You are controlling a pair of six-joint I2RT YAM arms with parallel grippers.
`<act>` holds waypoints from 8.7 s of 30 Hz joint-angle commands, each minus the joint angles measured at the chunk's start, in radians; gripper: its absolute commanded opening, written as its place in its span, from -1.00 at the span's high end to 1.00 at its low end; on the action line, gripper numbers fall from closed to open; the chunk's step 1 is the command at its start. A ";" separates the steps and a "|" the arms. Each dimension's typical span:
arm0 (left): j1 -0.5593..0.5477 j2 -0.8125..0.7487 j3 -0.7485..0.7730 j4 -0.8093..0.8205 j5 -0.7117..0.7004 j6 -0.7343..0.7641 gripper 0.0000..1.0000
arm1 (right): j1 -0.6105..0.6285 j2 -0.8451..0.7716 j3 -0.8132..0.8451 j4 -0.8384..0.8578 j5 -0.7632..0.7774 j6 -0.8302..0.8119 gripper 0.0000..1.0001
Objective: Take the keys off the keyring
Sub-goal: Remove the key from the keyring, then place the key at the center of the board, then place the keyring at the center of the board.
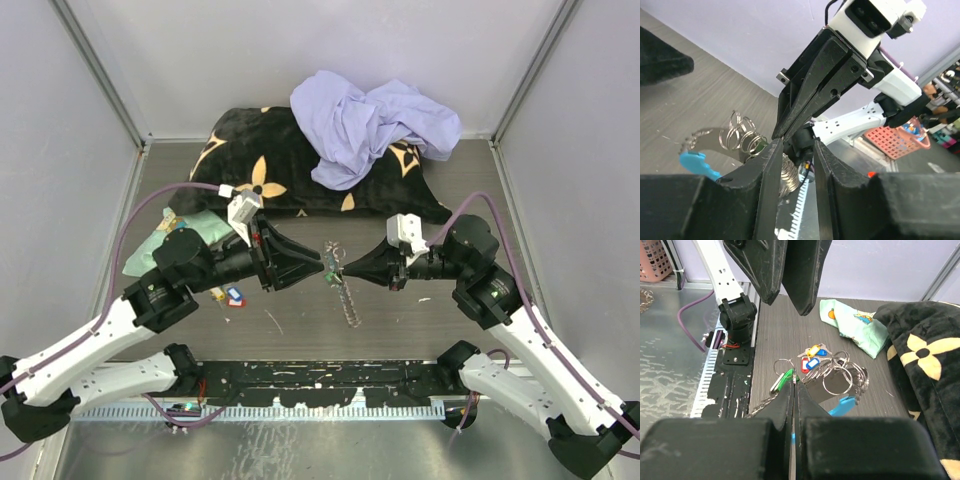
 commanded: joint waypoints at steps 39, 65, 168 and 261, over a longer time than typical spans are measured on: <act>-0.043 0.146 0.159 -0.228 -0.154 -0.132 0.61 | -0.009 -0.008 0.008 0.091 0.066 0.013 0.99; -0.024 0.157 0.067 -0.175 -0.119 -0.167 1.00 | -0.010 -0.015 0.020 0.139 0.034 0.052 0.99; 0.744 -0.600 -0.504 0.010 0.208 -0.542 -0.96 | -0.373 0.095 0.331 -0.727 0.226 -0.345 0.99; 0.732 -0.596 -0.321 -0.445 0.083 -0.019 -0.96 | -0.605 0.541 0.158 -0.578 0.416 -0.438 0.78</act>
